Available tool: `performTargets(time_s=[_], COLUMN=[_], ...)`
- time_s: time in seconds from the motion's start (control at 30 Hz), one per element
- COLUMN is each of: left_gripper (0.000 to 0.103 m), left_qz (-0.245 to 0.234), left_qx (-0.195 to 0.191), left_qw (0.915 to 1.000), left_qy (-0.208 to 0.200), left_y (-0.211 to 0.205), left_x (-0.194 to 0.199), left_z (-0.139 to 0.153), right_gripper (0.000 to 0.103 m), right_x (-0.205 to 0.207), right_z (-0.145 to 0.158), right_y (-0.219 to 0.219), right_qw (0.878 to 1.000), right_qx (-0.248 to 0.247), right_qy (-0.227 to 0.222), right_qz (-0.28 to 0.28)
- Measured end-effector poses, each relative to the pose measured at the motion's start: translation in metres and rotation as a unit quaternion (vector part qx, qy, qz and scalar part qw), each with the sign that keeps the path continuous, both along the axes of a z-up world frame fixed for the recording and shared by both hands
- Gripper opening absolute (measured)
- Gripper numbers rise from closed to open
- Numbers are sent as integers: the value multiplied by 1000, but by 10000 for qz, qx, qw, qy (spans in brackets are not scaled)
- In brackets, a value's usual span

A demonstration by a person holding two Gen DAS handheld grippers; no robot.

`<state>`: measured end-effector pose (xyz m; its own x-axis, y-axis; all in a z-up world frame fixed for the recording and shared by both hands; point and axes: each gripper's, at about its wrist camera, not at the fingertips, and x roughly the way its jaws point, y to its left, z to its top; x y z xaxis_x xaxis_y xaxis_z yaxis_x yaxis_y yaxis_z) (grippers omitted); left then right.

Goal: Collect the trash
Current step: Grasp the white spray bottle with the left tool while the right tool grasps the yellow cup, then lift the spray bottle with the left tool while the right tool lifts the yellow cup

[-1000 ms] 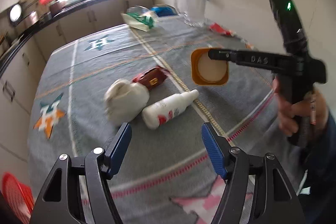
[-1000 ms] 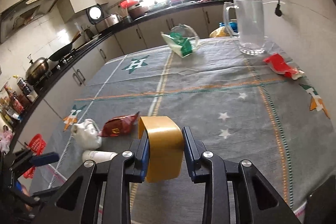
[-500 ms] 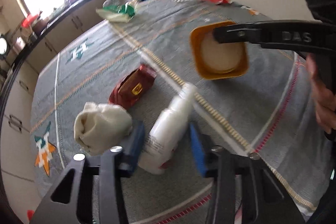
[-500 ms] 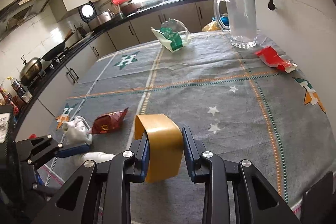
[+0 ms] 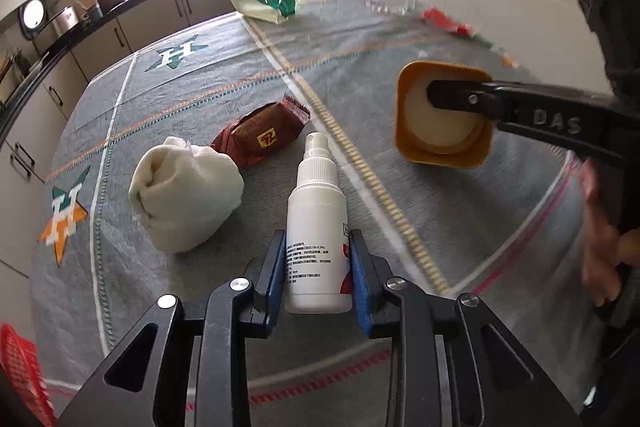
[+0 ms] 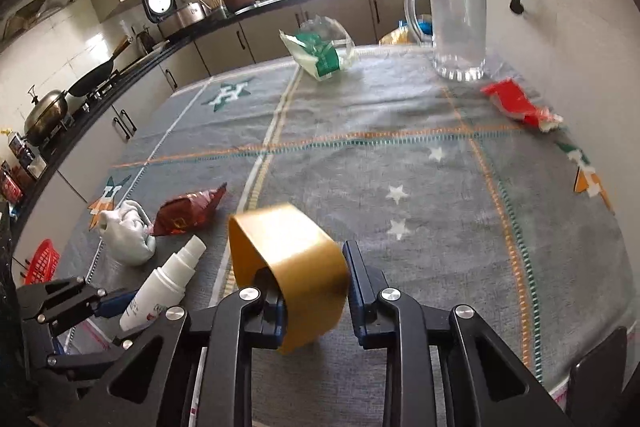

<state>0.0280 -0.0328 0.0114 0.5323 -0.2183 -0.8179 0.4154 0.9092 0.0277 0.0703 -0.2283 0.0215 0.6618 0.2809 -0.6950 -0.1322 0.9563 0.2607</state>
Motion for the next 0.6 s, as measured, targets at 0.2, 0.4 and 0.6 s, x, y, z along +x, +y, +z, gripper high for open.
performTargets(time_s=[0.2, 0.4, 0.6], left_gripper=[29, 29, 29], left_qz=[303, 480, 772], left_qx=[-533, -670, -826], left_qw=[9976, 9945, 9909], left_qy=[-315, -641, -724], left_y=[15, 28, 53], left_x=[-22, -44, -60], left_z=[21, 37, 39], right_gripper=[26, 26, 26], right_x=[-7, -19, -24], right_z=[11, 25, 26], right_y=[-3, 1, 23], right_qw=[9991, 9957, 9946], right_qx=[282, 508, 290], right_qy=[-319, -740, -851], right_qz=[40, 209, 511])
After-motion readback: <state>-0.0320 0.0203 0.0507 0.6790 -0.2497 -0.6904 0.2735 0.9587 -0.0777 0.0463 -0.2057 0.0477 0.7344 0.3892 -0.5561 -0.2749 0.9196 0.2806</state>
